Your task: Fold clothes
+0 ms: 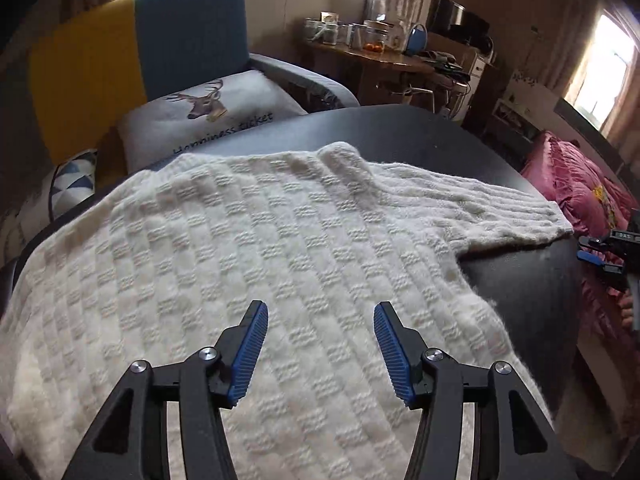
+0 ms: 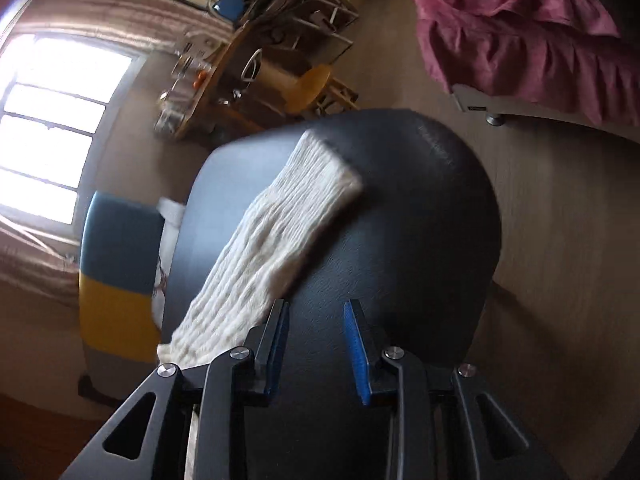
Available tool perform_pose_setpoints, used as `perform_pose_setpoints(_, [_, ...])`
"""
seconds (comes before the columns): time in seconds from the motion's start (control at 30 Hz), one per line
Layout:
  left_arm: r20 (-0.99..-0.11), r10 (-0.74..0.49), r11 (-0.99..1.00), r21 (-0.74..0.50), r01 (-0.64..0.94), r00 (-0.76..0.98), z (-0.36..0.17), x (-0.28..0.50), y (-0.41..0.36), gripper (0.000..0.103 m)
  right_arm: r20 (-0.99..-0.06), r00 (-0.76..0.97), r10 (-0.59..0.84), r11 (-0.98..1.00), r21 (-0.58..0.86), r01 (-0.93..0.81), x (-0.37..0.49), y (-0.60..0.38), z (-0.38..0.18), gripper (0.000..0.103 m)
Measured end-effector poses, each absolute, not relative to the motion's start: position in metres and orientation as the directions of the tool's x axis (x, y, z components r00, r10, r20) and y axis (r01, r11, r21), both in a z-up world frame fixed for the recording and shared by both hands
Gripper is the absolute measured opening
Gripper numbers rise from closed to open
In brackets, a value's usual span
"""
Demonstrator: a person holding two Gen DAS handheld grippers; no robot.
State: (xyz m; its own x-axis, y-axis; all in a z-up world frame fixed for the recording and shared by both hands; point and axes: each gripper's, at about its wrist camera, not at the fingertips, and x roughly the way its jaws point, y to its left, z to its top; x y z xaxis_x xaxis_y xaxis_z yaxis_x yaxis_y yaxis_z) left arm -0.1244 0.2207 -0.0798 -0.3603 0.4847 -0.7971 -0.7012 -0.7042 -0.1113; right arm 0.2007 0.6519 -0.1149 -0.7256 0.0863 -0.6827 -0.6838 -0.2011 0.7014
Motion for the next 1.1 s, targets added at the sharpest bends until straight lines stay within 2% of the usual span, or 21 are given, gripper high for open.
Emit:
perform_pose_setpoints(0.23, [-0.856,0.411,-0.691,-0.069,-0.719,-0.314,-0.110,-0.137,0.271,0.057,-0.589,-0.799,0.122,-0.174,0.779,-0.602,0.155,0.687,-0.128,0.030])
perform_pose_setpoints(0.3, [-0.865,0.401,-0.698,-0.074,-0.713,-0.302,-0.121,-0.137,0.270,0.058,-0.588,-0.796,0.146,-0.223,0.764,-0.605,0.140,0.687,-0.128,0.025])
perform_pose_setpoints(0.33, [-0.856,0.412,-0.696,-0.076,-0.714,-0.311,-0.122,-0.136,0.268,0.060,-0.625,-0.763,0.165,-0.278,0.713,-0.644,0.131,0.686,-0.124,0.015])
perform_pose_setpoints(0.4, [-0.848,0.424,-0.690,-0.075,-0.720,-0.318,-0.124,-0.133,0.264,0.063,-0.720,-0.654,0.233,-0.412,0.536,-0.737,0.114,0.678,-0.109,0.012])
perform_pose_setpoints(0.47, [-0.842,0.427,-0.681,-0.059,-0.730,-0.330,-0.126,-0.130,0.263,0.065,-0.796,-0.461,0.393,-0.570,0.183,-0.801,0.095,0.661,-0.086,0.012])
perform_pose_setpoints(0.53, [-0.835,0.434,-0.675,-0.053,-0.736,-0.337,-0.128,-0.128,0.260,0.066,-0.807,-0.285,0.518,-0.624,-0.129,-0.770,0.086,0.642,-0.083,0.012])
perform_pose_setpoints(0.57, [-0.831,0.441,-0.674,-0.058,-0.736,-0.339,-0.130,-0.128,0.258,0.067,-0.823,-0.240,0.515,-0.633,-0.176,-0.754,0.088,0.640,-0.089,0.012])
perform_pose_setpoints(0.7, [-0.820,0.461,-0.673,-0.074,-0.736,-0.339,-0.133,-0.129,0.254,0.070,-0.818,-0.345,0.461,-0.593,0.006,-0.805,0.122,0.647,-0.079,0.012])
perform_pose_setpoints(0.77, [-0.824,0.455,-0.671,-0.069,-0.738,-0.337,-0.132,-0.131,0.256,0.071,-0.770,-0.491,0.408,-0.598,0.181,-0.781,0.133,0.647,-0.062,0.019])
perform_pose_setpoints(0.83, [-0.823,0.458,-0.671,-0.072,-0.738,-0.336,-0.133,-0.131,0.256,0.072,-0.746,-0.571,0.343,-0.637,0.262,-0.725,0.126,0.644,-0.050,0.024])
perform_pose_setpoints(0.93, [-0.823,0.460,-0.670,-0.076,-0.738,-0.334,-0.133,-0.132,0.256,0.073,-0.758,-0.573,0.311,-0.699,0.226,-0.679,0.096,0.637,-0.041,0.024])
perform_pose_setpoints(1.1, [-0.824,0.457,-0.676,-0.076,-0.733,-0.336,-0.134,-0.132,0.255,0.073,-0.870,-0.408,0.276,-0.752,0.069,-0.656,0.045,0.642,-0.069,0.024])
